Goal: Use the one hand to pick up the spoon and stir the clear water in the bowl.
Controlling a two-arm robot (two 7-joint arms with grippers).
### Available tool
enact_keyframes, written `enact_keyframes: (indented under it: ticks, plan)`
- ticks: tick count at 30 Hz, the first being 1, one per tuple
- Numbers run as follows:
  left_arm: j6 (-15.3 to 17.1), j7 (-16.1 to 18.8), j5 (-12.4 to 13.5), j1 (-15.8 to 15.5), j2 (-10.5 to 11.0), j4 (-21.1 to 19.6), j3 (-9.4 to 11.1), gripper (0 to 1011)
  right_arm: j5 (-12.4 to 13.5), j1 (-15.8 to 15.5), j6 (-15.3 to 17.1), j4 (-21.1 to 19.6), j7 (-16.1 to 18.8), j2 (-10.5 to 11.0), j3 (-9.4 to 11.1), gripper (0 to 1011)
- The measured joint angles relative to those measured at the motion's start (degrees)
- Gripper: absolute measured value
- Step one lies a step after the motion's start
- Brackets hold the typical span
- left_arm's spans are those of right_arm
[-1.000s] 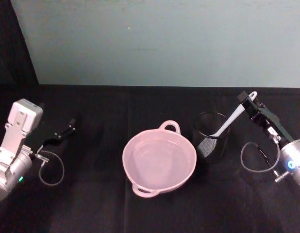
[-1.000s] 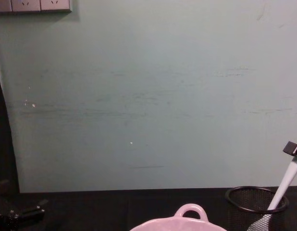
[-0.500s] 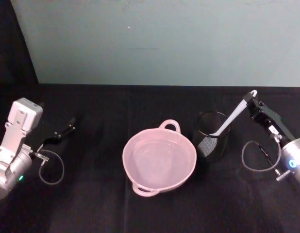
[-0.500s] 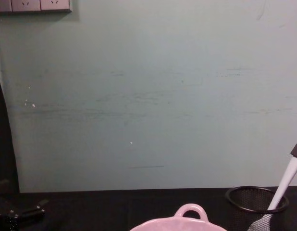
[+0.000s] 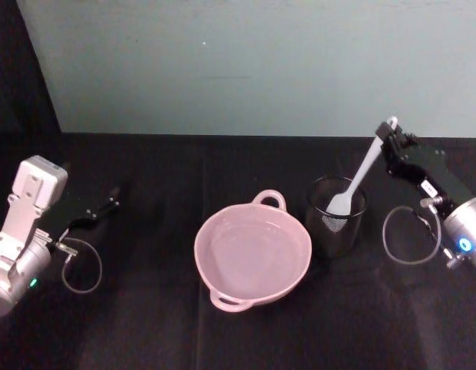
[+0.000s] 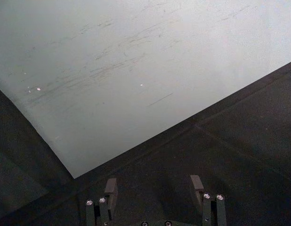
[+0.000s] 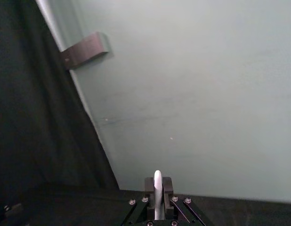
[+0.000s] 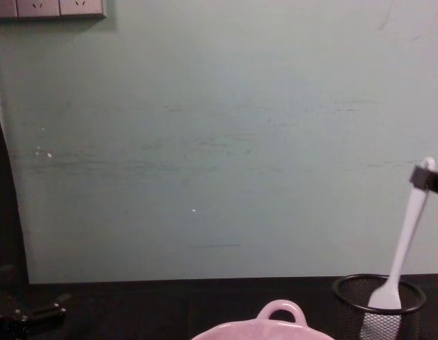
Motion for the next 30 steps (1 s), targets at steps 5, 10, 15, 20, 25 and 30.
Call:
enact_keyframes:
  ticks: [5, 10, 15, 20, 25, 30]
  plan:
    - [0.0, 0.0, 0.0, 0.0, 0.0, 0.0, 0.0, 1005, -2.2, 0.8, 1.59, -3.07, 0.15, 1.04, -0.15, 110]
    - [0.0, 0.0, 0.0, 0.0, 0.0, 0.0, 0.0, 1005, -4.09, 1.95, 4.44, -7.1, 1.14, 2.7, -0.47, 110]
    - [0.0, 0.0, 0.0, 0.0, 0.0, 0.0, 0.0, 1005, -4.89, 3.16, 7.38, -10.31, 1.84, 3.92, -0.92, 110]
    - [0.0, 0.0, 0.0, 0.0, 0.0, 0.0, 0.0, 1005, -4.82, 4.56, 10.89, -13.67, 2.72, 5.06, -2.05, 110]
    - [0.0, 0.0, 0.0, 0.0, 0.0, 0.0, 0.0, 1005, -2.8, 6.73, 14.74, -14.76, 5.06, 5.8, -4.46, 110]
    - [0.0, 0.0, 0.0, 0.0, 0.0, 0.0, 0.0, 1005, -1.05, 8.95, 16.24, -13.47, 8.27, 6.12, -7.12, 110]
